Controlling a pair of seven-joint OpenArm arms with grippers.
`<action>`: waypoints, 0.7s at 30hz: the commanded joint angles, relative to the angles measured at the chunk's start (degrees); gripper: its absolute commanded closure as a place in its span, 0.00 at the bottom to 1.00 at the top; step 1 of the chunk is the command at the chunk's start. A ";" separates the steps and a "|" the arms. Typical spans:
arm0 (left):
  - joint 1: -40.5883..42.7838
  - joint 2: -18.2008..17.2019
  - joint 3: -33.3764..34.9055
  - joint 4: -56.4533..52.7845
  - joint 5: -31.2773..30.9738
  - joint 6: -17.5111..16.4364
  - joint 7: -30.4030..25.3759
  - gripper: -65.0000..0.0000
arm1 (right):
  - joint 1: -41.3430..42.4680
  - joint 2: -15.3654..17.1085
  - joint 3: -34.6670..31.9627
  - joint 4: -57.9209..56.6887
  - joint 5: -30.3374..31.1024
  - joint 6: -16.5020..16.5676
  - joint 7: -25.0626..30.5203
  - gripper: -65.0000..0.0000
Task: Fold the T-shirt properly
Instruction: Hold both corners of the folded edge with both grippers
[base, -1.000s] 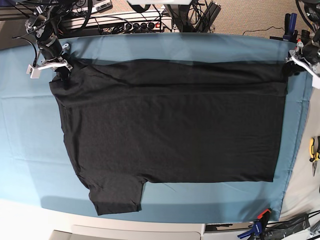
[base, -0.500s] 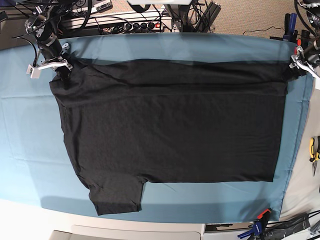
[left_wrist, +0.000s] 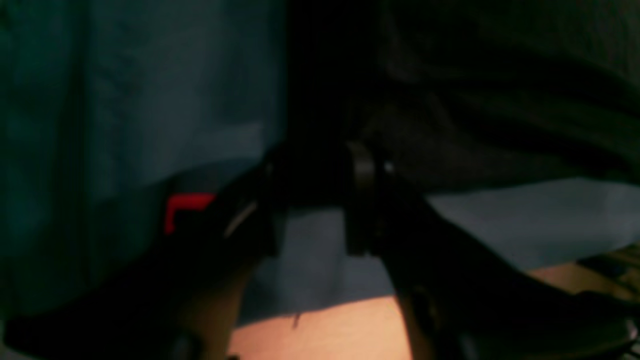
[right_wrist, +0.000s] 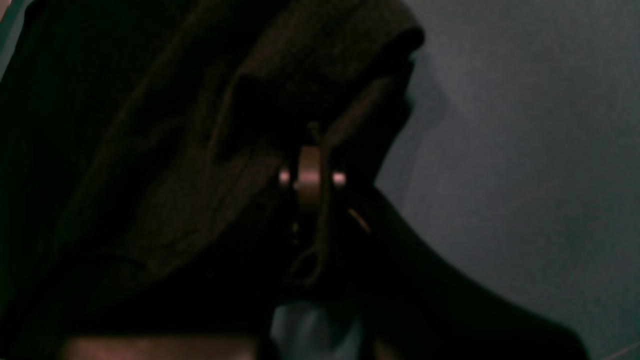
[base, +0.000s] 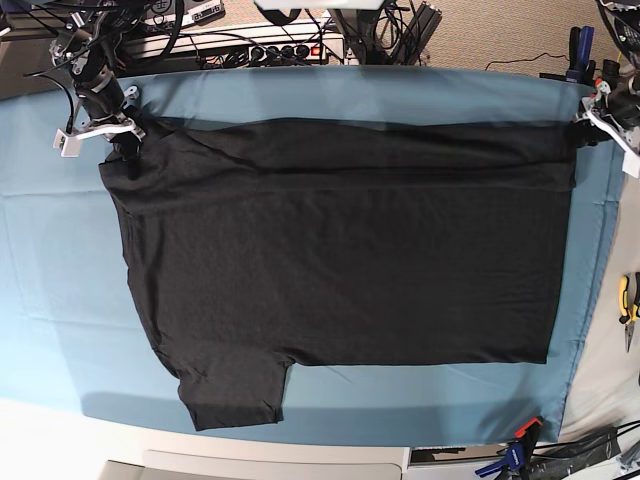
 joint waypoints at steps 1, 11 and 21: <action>0.57 -2.12 -0.50 0.68 3.82 1.53 0.76 0.70 | -0.31 0.33 -0.13 0.48 -0.52 0.20 -1.55 1.00; 1.86 -2.14 -0.50 1.33 2.73 2.12 0.96 0.70 | -0.31 0.33 -0.13 0.48 -0.50 0.20 -1.55 1.00; 2.58 -2.19 -0.50 1.33 1.53 -0.09 2.21 0.64 | -0.31 0.33 -0.13 0.48 -0.50 0.20 -1.53 1.00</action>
